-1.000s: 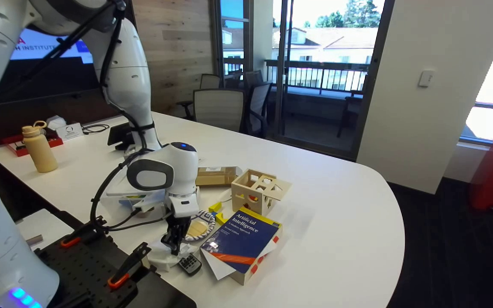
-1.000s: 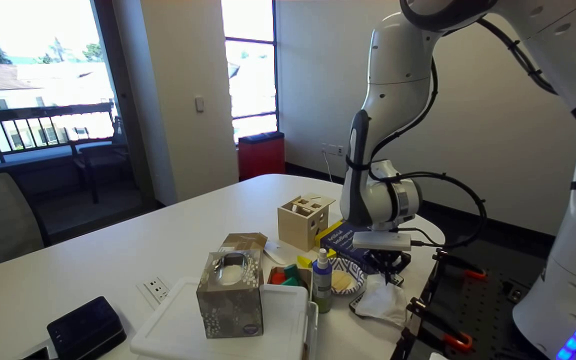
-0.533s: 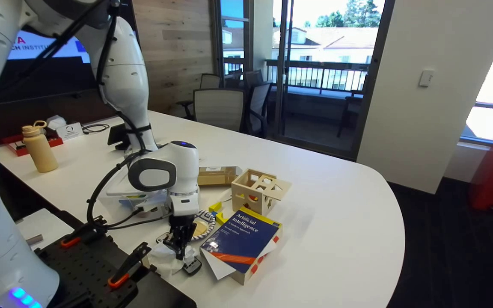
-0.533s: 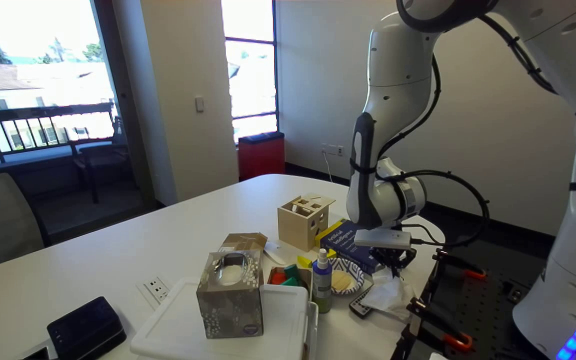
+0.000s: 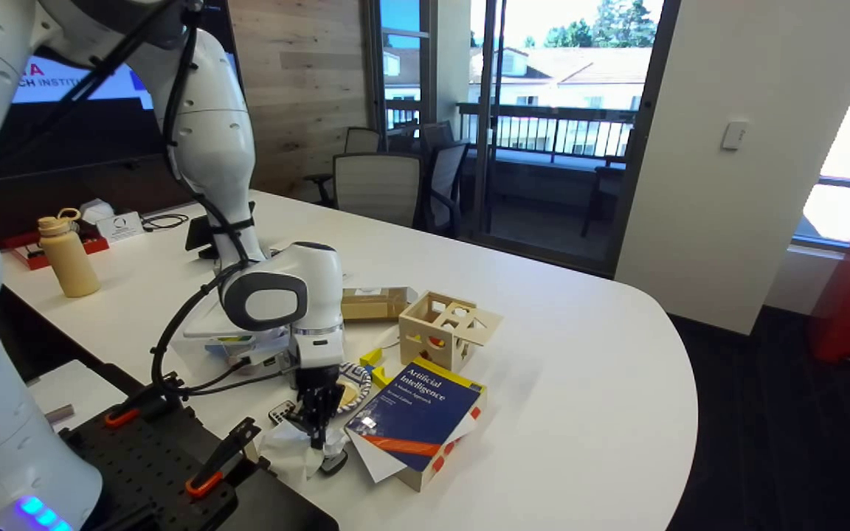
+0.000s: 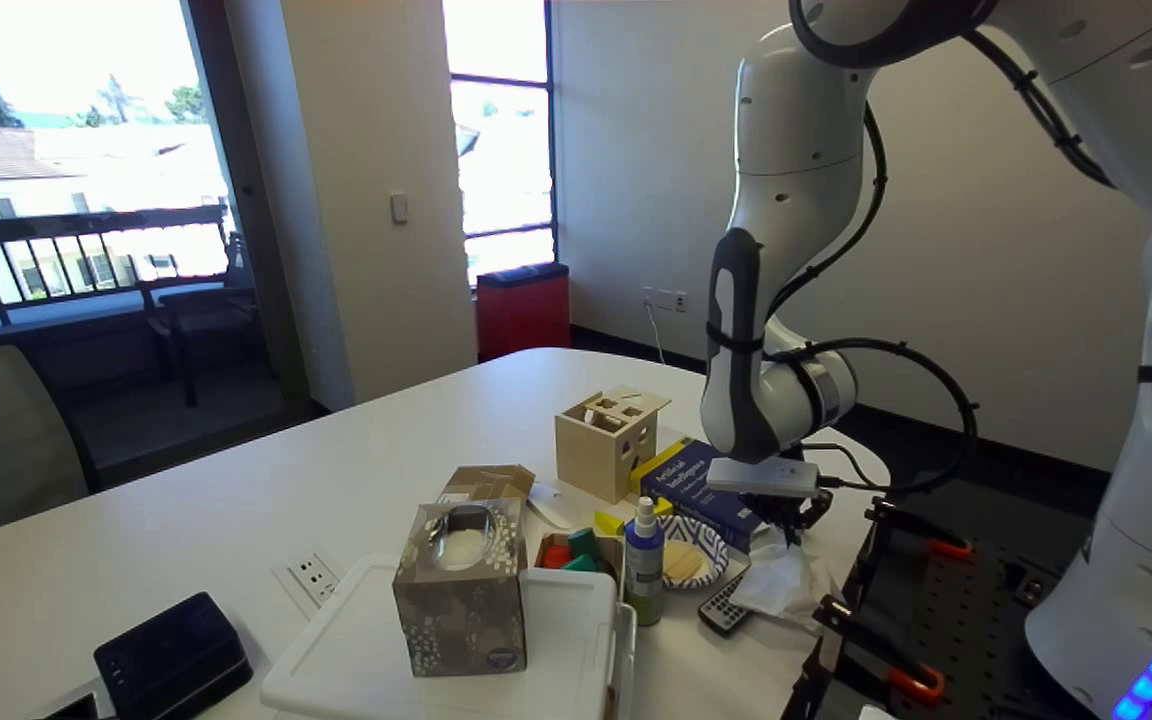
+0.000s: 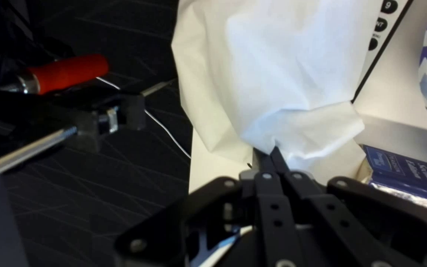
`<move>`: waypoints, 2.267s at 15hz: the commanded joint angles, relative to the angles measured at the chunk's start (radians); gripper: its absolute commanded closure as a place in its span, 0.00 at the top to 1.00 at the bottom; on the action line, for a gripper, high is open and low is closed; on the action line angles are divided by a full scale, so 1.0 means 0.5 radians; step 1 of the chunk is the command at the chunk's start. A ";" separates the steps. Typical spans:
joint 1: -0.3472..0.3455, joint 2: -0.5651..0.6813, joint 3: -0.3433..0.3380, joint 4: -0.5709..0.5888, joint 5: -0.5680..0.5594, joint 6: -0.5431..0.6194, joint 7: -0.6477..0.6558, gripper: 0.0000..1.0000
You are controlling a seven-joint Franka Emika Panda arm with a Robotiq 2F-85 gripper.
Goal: Use the tissue to wipe the remote
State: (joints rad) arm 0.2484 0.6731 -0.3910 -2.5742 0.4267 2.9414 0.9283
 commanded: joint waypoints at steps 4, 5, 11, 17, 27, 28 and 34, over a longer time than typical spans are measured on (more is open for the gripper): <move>-0.264 -0.095 0.258 -0.006 -0.055 0.114 -0.094 0.00; -0.330 -0.093 0.324 0.005 -0.048 0.129 -0.131 0.00; -0.798 -0.053 0.760 0.091 0.017 0.105 -0.488 0.00; -1.150 -0.021 1.094 0.164 0.115 0.013 -0.924 0.00; -1.223 -0.030 1.160 0.278 0.294 -0.344 -1.392 0.00; -1.186 -0.073 1.127 0.250 0.300 -0.332 -1.367 0.00; -0.931 -0.618 0.983 -0.026 0.254 -0.196 -1.288 0.00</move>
State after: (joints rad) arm -0.2987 0.5586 0.1355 -2.4785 0.5526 2.8178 0.2635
